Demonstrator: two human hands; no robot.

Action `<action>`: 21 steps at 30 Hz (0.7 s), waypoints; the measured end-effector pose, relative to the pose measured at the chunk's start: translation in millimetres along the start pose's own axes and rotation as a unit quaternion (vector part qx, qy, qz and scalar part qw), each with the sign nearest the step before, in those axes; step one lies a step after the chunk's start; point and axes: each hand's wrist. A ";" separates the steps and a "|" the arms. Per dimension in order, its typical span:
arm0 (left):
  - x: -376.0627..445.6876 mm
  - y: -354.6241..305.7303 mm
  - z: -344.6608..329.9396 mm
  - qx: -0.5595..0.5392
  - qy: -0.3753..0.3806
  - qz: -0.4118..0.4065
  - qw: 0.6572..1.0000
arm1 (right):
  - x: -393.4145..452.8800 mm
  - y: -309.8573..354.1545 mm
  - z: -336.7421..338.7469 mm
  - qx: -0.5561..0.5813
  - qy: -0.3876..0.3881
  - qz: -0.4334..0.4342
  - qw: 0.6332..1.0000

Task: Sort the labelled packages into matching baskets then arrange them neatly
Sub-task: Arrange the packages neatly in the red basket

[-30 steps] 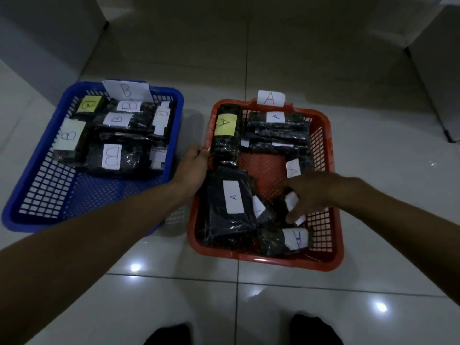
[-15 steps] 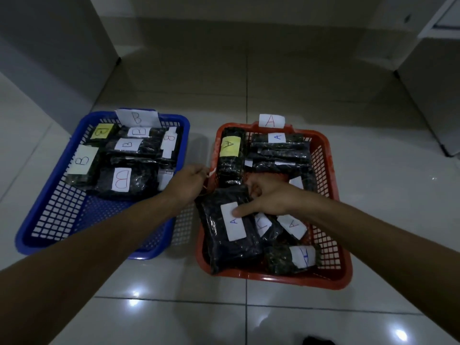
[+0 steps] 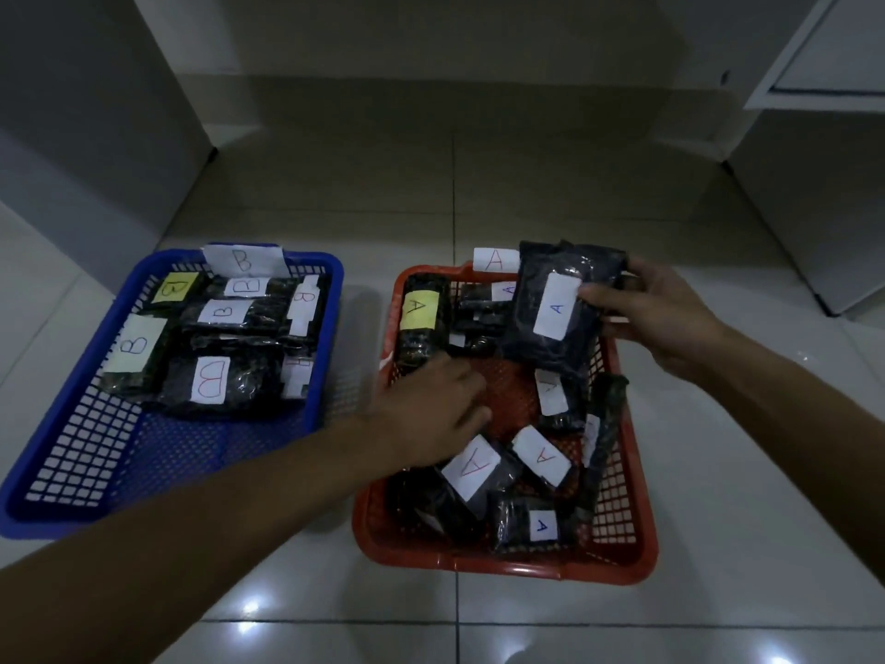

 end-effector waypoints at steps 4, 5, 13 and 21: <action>20.8 -17.5 -19.5 0.085 0.172 0.049 0.980 | 7.3 -9.6 -14.2 -0.093 -0.003 0.087 0.992; 22.5 -19.4 -20.9 0.111 0.196 0.054 0.973 | 9.7 -11.5 -17.9 -0.116 0.008 0.104 0.988; 4.2 -4.1 -13.4 0.048 0.154 0.014 0.987 | 30.5 -14.9 -39.6 -0.279 0.160 0.069 0.945; -9.4 0.6 -8.9 0.000 0.201 -0.009 0.980 | 47.7 -30.3 -56.7 -0.193 0.234 0.011 0.953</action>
Point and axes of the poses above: each hand's wrist, its own x-axis towards the middle knuckle, its own z-axis out of the back of the hand, y = z × x, and after that the axes turned 4 degrees about y, right-handed
